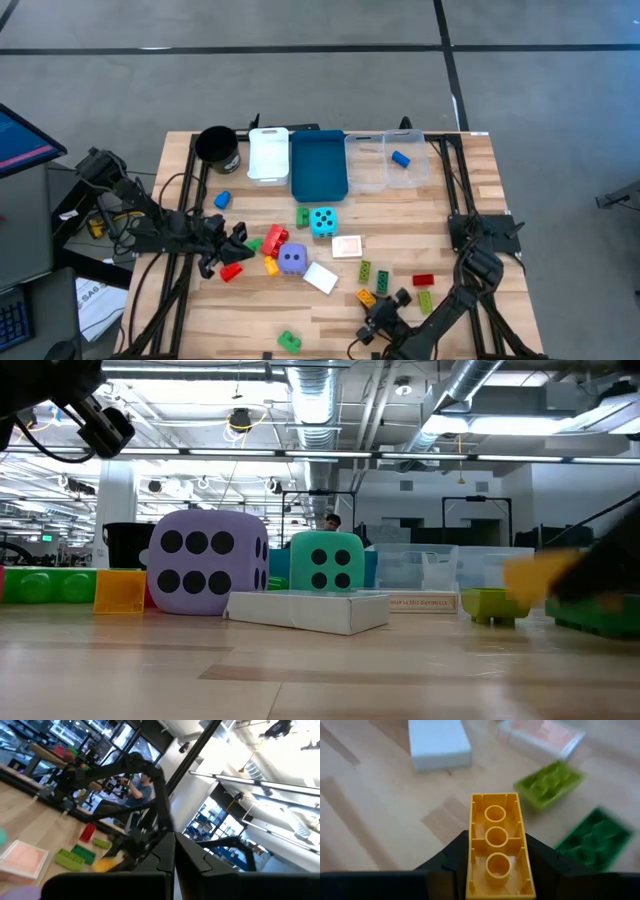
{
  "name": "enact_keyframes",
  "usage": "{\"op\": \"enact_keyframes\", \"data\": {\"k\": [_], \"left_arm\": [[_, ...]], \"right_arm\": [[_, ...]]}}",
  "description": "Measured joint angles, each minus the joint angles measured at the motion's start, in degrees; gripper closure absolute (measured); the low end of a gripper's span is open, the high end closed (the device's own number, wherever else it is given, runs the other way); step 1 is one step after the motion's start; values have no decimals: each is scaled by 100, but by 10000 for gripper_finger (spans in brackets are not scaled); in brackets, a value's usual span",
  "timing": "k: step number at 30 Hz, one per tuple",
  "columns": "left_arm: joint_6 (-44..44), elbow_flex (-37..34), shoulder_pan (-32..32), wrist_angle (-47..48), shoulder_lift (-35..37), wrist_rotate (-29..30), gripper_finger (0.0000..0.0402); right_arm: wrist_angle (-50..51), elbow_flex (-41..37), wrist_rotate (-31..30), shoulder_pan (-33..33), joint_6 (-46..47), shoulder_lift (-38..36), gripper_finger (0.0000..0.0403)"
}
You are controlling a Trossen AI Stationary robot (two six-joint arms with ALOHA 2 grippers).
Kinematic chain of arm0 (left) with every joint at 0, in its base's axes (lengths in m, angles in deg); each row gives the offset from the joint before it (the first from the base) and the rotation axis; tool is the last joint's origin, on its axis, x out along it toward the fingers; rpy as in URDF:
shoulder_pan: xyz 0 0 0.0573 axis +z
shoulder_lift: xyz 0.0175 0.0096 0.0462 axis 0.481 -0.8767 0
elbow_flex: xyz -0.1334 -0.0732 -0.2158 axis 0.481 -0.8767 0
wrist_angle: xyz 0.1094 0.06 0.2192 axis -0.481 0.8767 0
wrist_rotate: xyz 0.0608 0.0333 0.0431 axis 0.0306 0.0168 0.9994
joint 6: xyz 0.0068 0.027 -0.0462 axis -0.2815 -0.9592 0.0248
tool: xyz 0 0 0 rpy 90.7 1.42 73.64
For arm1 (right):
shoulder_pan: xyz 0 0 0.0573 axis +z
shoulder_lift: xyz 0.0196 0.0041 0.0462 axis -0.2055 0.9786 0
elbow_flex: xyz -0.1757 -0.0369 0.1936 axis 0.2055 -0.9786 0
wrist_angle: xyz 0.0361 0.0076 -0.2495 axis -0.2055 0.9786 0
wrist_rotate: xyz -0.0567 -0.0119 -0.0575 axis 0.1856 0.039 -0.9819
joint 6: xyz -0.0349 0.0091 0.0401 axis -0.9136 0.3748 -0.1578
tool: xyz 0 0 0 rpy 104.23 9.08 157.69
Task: Pick & Place Toys
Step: Put the small yellow game piece into the right transparent bin
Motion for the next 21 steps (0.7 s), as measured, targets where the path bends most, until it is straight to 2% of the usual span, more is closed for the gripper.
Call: {"op": "enact_keyframes", "data": {"k": [6, 7, 15, 21], "left_arm": [[109, 0, -28, 43, 0, 222, 401], [109, 0, -28, 35, 0, 223, 401], [103, 0, -20, -344, 8, 278, 401], [94, 2, -5, -546, 11, 442, 401]], "right_arm": [[2113, 906, -206, -346, 274, -11, 266], [2208, 995, -212, -395, 315, -26, 266], [2132, 959, -636, -1084, -717, -505, 267], [1850, 977, -1279, -1681, -1421, -1152, 267]]}}
